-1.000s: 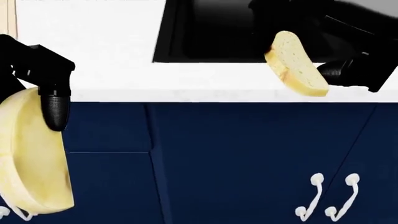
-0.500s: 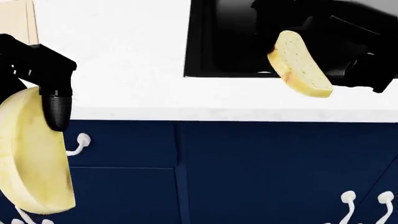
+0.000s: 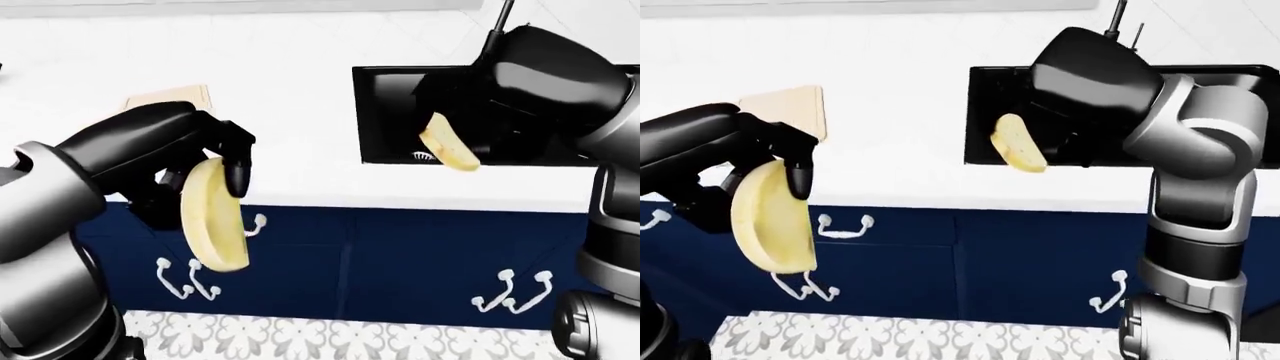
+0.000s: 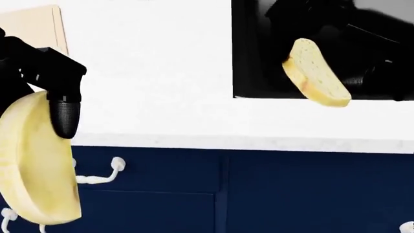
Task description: Place the bread and cheese on the cutting board.
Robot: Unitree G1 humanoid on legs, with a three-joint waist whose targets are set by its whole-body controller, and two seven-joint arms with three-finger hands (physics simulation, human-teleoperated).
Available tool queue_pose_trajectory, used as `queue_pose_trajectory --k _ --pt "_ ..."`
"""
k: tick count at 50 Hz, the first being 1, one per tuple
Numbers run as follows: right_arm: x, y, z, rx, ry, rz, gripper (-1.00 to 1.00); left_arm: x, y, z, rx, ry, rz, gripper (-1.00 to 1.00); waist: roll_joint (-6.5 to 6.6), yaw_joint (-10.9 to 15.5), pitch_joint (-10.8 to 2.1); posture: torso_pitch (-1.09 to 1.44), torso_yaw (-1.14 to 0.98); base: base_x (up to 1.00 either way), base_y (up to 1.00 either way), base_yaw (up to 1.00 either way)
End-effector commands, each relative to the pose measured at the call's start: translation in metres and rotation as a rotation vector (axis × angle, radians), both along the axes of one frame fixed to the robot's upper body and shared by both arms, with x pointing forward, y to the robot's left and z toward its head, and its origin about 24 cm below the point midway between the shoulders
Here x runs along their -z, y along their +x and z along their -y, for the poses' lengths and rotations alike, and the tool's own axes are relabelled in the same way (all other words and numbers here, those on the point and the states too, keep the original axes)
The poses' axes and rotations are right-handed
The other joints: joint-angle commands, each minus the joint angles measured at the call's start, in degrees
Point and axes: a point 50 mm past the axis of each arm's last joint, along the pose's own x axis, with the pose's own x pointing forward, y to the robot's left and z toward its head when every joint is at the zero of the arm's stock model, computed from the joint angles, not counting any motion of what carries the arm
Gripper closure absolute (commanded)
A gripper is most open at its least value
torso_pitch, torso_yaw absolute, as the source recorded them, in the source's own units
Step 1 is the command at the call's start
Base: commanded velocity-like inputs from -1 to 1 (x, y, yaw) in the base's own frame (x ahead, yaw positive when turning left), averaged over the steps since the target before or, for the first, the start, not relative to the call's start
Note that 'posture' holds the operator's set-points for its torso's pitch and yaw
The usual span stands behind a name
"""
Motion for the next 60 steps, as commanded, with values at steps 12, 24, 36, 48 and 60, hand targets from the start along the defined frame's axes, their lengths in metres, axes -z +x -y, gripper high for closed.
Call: queue_pose_trajectory --k 12,24,36,48,60 --pt "-0.0049 -0.0114 -0.0014 -0.033 0.0 0.029 1.0 -0.0079 -0.0027 -0.003 -0.028 -0.009 0.049 1.0 4.28 0.37 -0.49 0.0 0.0 0.0 0.43 0.0" --pt "-0.0092 -0.0101 -0.0004 -0.03 0.001 0.051 1.0 -0.008 -0.002 -0.0024 -0.026 -0.008 0.05 1.0 1.93 0.38 -0.8 0.0 0.0 0.0 0.0 0.0" --pt "-0.0084 -0.0111 -0.001 -0.036 0.0 0.051 1.0 -0.0081 -0.0028 -0.0025 -0.026 -0.008 0.049 1.0 -1.45 -0.63 -0.78 0.0 0.0 0.0 0.32 0.0" --pt "-0.008 -0.0114 -0.0006 -0.041 -0.005 0.055 1.0 -0.0077 -0.0025 -0.0013 -0.023 -0.005 0.049 1.0 0.83 -0.98 -1.02 0.0 0.0 0.0 0.05 0.0" --pt "-0.0073 -0.0112 -0.0016 -0.044 -0.007 0.055 1.0 -0.0078 -0.0032 -0.002 -0.022 -0.007 0.049 1.0 3.42 -0.82 -0.59 0.0 0.0 0.0 0.3 0.0"
